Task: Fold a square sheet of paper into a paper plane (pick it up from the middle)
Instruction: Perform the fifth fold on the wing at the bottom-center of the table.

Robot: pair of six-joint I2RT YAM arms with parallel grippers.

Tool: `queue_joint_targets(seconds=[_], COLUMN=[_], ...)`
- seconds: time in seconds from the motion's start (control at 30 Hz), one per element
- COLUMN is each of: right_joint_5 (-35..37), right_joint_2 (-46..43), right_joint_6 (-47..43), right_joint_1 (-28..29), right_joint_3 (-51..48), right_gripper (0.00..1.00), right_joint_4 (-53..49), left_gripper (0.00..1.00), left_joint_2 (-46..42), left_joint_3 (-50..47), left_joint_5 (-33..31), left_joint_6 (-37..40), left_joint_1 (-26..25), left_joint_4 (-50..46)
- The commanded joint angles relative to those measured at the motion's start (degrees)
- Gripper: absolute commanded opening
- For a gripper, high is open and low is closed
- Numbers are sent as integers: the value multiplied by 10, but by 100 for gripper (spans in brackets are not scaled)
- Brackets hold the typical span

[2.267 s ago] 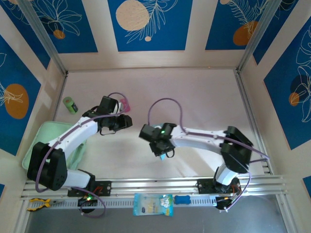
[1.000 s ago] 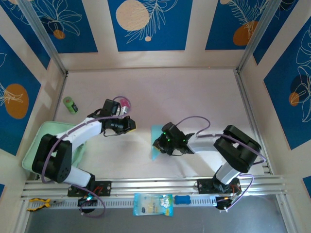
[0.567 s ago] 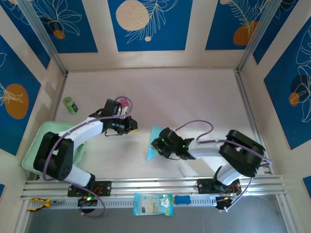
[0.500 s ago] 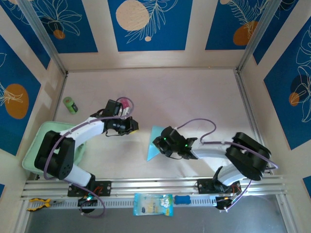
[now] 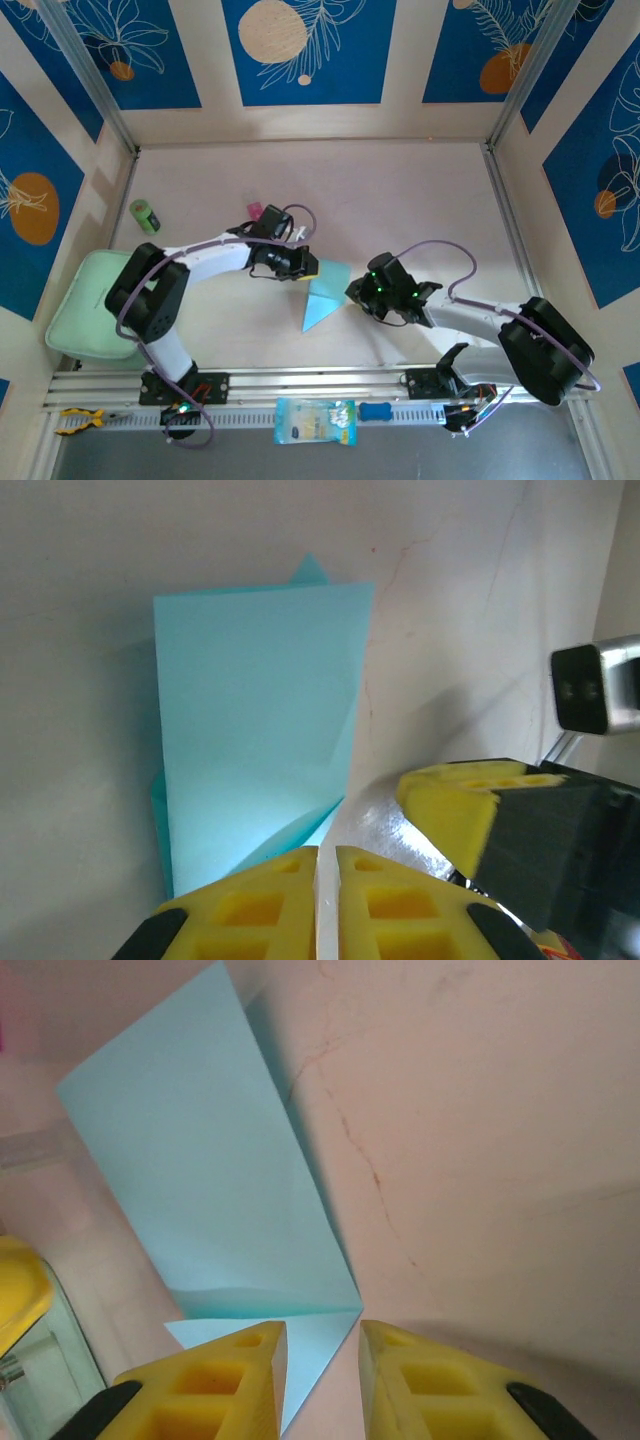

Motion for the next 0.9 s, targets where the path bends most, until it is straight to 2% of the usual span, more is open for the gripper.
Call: queue_joint_targets(seconds=[0.0,0.4,0.87], right_joint_5=[-40,-104,-147], right_joint_2=[-8,11,93], right_joint_6=[-41,-93,-93], right_joint_1=[-15,-59,-59], right_joint_3=[-6,7,29], right_gripper=[28,40,42], right_joint_4=[-4,8,54], left_gripper=[12,10,9], left_joint_2=[27,91,98], left_joint_3=[21,-4,-32], left_joint_5=[-1,-6,-12], left_joint_6=[16,24,35], left_joint_1=[-2,-1,1], left_joint_4=[-11,5,-3])
